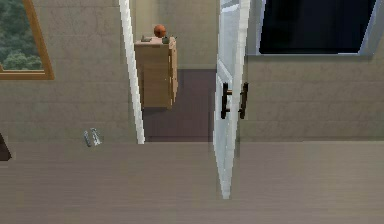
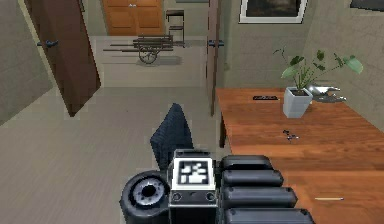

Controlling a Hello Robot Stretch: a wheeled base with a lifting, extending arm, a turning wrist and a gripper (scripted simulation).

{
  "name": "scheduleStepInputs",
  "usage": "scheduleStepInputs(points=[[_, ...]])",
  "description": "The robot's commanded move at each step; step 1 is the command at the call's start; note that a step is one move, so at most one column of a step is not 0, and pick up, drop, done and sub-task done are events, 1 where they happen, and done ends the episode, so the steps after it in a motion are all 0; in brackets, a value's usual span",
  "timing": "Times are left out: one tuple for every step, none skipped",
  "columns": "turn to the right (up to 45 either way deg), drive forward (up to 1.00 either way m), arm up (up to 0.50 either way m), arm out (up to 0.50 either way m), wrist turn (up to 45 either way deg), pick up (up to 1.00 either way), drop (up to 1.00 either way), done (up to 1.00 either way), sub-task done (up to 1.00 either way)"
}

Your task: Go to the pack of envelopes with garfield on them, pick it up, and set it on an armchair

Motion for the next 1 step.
scheduleStepInputs(points=[[0.0, 0.05, 0.0, 0.0, 0.0, 0.0, 0.0, 0.0, 0.0]])
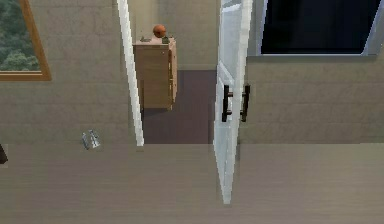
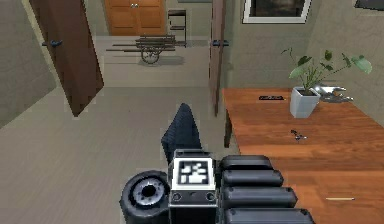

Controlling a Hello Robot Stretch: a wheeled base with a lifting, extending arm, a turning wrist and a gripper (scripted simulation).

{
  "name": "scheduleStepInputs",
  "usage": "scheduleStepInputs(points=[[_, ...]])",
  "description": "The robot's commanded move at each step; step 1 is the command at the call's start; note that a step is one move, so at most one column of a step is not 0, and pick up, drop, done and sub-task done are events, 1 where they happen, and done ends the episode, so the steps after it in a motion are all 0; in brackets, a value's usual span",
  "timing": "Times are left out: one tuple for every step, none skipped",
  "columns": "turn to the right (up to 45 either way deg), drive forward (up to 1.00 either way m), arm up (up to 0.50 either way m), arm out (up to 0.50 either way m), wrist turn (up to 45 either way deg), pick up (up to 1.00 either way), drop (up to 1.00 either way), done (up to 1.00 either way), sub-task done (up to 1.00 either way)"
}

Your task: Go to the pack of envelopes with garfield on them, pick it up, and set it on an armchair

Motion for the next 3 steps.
scheduleStepInputs(points=[[-45.0, 0.0, 0.0, 0.0, 0.0, 0.0, 0.0, 0.0, 0.0], [-18.0, 0.0, 0.0, 0.0, 0.0, 0.0, 0.0, 0.0, 0.0], [0.0, 1.0, 0.0, 0.0, 0.0, 0.0, 0.0, 0.0, 0.0]])
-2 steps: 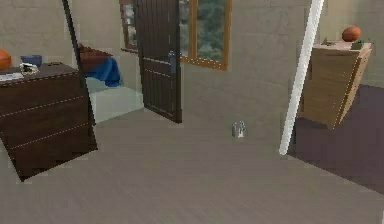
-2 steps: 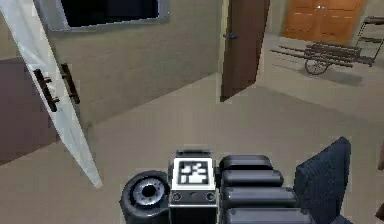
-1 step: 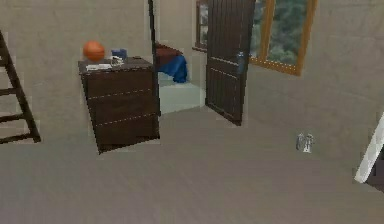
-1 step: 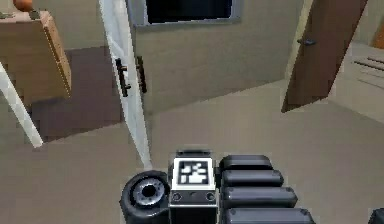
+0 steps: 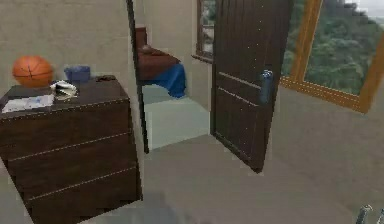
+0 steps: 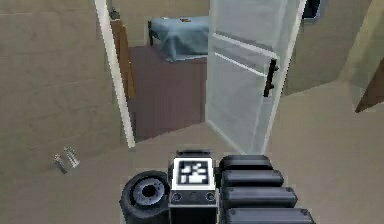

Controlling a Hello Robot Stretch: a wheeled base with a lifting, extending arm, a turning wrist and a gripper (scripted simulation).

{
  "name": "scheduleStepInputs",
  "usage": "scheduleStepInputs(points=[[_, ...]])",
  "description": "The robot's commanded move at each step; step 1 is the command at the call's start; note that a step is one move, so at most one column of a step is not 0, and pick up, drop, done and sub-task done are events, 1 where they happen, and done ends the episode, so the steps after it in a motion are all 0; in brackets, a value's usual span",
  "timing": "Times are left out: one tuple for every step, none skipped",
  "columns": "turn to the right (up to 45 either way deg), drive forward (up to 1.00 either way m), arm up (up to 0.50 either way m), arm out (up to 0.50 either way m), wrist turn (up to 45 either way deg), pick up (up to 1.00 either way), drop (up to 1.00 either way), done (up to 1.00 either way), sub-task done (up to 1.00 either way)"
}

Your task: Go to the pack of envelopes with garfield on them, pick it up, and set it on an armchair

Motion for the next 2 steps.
scheduleStepInputs(points=[[0.0, 1.0, 0.0, 0.0, 0.0, 0.0, 0.0, 0.0, 0.0], [-3.0, 0.0, 0.0, 0.0, 0.0, 0.0, 0.0, 0.0, 0.0]])
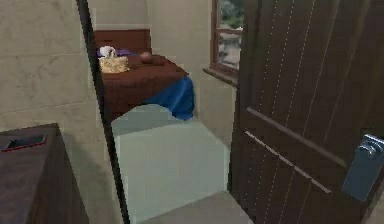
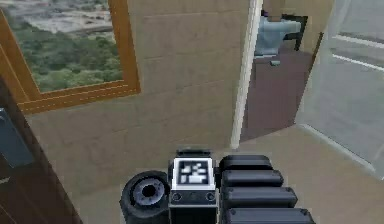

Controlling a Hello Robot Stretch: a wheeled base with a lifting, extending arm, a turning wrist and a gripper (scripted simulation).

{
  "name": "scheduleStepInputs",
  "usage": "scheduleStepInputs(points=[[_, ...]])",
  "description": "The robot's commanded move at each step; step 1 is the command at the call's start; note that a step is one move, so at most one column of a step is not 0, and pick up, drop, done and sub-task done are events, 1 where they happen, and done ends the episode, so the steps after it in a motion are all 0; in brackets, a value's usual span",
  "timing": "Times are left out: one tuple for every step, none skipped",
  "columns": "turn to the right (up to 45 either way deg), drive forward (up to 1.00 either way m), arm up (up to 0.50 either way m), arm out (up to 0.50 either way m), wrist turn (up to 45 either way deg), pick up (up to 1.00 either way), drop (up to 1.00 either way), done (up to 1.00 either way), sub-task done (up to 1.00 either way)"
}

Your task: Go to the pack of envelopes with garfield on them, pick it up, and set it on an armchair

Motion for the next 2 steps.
scheduleStepInputs(points=[[0.0, 1.0, 0.0, 0.0, 0.0, 0.0, 0.0, 0.0, 0.0], [-24.0, 0.0, 0.0, 0.0, 0.0, 0.0, 0.0, 0.0, 0.0]])
